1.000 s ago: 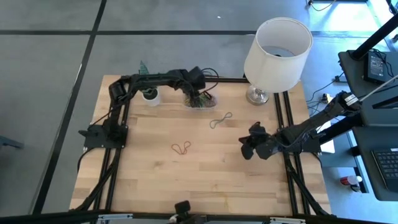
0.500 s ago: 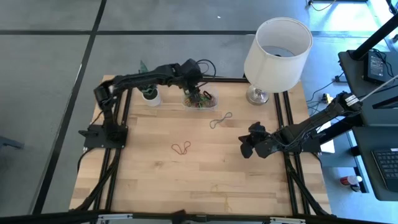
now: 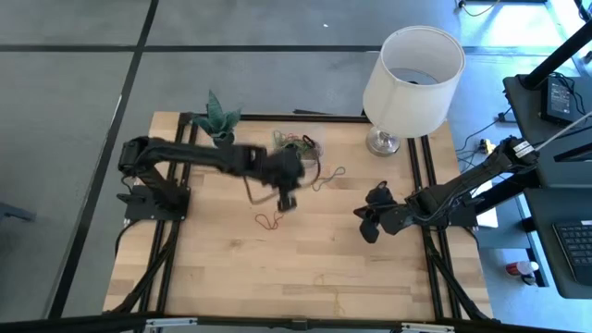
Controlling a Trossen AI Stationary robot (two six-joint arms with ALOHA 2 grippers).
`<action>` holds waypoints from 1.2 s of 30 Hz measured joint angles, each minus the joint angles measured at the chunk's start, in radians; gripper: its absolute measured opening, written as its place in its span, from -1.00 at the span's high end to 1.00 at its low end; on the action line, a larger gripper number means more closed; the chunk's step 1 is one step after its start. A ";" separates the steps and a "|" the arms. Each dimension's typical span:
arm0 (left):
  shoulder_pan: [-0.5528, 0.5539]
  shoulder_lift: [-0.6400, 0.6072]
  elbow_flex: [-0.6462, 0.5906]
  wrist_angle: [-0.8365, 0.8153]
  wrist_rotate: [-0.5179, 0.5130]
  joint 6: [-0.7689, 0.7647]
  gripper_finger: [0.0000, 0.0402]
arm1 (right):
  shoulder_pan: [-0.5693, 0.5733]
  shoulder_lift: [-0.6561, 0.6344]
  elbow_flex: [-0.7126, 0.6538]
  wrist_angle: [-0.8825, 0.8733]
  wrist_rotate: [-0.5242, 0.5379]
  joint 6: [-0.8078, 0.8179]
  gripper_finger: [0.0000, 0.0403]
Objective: Pick and place rubber bands into bin
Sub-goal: Put the blue rubber band into the transparent bin
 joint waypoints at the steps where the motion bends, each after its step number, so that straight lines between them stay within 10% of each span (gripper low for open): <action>1: -0.032 0.000 -0.019 0.013 -0.009 -0.022 0.99 | 0.000 0.000 0.000 0.008 0.000 -0.015 0.90; 17: -0.263 -0.068 -0.542 0.641 -0.057 -0.181 0.99 | -0.027 0.080 0.216 -0.069 0.010 -0.238 0.98; 36: -0.219 -0.701 -0.984 0.696 -0.078 -0.012 0.99 | -0.360 0.725 0.907 -0.501 -0.118 -0.183 0.71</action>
